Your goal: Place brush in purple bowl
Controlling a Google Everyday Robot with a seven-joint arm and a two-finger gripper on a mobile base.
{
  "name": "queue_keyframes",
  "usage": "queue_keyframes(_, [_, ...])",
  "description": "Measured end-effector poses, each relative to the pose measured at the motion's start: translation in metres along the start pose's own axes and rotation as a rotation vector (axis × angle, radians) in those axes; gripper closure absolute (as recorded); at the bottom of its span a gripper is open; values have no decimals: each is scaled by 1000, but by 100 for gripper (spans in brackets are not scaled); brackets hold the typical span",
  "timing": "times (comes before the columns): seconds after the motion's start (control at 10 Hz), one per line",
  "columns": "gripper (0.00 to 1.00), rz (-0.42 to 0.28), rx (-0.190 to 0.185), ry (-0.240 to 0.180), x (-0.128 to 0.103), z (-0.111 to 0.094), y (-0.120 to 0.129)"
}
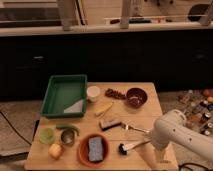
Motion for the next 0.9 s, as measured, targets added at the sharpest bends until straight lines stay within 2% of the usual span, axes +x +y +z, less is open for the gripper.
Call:
queue_keyframes(0.3, [20, -27, -8, -13, -4, 5, -1])
queue_keyframes(0.7, [20, -6, 7, -25, -3, 16, -8])
queue_keyframes(0.9, [29, 2, 16, -24, -1, 20, -11])
